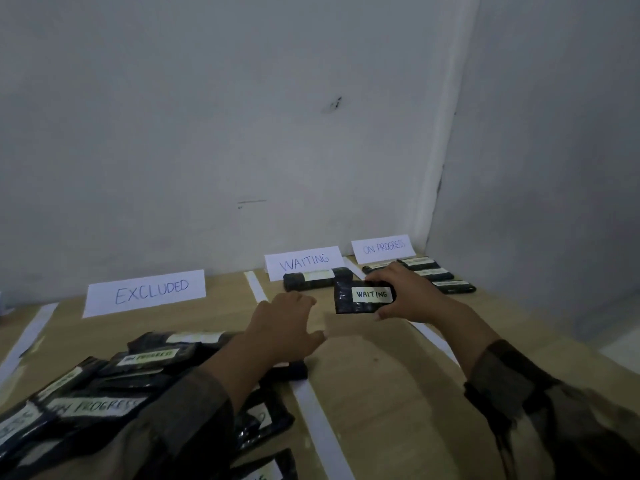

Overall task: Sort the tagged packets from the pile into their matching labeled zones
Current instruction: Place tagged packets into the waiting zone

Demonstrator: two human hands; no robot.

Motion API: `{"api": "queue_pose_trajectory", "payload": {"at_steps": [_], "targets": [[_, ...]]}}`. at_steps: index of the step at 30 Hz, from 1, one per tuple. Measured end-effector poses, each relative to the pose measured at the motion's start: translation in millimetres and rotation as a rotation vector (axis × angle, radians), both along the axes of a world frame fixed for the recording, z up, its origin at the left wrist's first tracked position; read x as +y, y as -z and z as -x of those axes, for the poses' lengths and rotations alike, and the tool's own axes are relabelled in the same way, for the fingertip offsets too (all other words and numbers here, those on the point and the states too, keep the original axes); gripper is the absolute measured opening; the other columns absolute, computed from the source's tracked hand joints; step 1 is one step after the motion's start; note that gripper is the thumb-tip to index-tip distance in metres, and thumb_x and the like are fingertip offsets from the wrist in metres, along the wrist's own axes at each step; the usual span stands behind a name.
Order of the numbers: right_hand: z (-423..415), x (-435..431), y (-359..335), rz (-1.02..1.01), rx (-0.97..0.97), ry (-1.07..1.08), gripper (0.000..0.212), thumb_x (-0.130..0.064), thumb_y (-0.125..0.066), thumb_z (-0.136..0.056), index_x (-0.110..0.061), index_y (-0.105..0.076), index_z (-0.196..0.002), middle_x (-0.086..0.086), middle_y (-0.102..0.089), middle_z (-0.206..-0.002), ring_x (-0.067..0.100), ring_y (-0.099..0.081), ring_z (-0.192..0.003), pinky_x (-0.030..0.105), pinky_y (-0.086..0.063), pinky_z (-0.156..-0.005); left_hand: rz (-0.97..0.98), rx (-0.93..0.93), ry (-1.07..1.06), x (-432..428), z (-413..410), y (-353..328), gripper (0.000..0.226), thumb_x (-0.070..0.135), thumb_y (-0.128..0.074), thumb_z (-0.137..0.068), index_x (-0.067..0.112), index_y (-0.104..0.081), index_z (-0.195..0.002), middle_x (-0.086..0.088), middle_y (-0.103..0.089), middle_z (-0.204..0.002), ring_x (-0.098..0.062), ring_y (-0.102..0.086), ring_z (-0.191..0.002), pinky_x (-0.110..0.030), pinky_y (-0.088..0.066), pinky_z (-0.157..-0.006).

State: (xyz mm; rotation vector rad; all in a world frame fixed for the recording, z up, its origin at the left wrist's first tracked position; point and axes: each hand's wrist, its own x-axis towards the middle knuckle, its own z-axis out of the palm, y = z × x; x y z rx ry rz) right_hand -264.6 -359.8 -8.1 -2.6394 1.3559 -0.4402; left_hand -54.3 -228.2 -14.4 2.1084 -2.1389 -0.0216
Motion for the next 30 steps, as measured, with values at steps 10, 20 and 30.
{"api": "queue_pose_trajectory", "payload": {"at_steps": [10, 20, 30], "targets": [[-11, -67, 22, -0.06, 0.165, 0.045, 0.074, -0.04, -0.081, -0.067, -0.033, -0.046, -0.132, -0.002, -0.046, -0.127, 0.02, -0.047, -0.118, 0.042, -0.041, -0.097, -0.135, 0.026, -0.076, -59, 6, 34, 0.069, 0.057, -0.046, -0.089, 0.021, -0.026, -0.145, -0.003, -0.027, -0.151, -0.024, -0.03, -0.137, -0.043, -0.03, -0.109], [-32, -102, 31, -0.164, 0.257, -0.009, 0.074, -0.033, -0.079, -0.072, -0.029, -0.045, -0.137, 0.001, -0.047, -0.132, 0.022, -0.045, -0.123, 0.034, -0.039, -0.094, -0.202, -0.003, -0.073, -80, 1, 54, 0.07, 0.061, -0.043, -0.088, 0.022, -0.027, -0.144, -0.005, -0.028, -0.15, -0.024, -0.032, -0.135, -0.043, -0.032, -0.109], [-43, -118, 38, -0.235, 0.265, -0.01, 0.074, -0.027, -0.079, -0.072, -0.028, -0.046, -0.138, 0.003, -0.047, -0.14, 0.025, -0.043, -0.128, 0.042, -0.038, -0.105, -0.221, -0.01, -0.056, -81, -1, 61, 0.071, 0.062, -0.037, -0.089, 0.023, -0.024, -0.146, -0.004, -0.023, -0.153, -0.023, -0.026, -0.138, -0.044, -0.029, -0.111]]}}
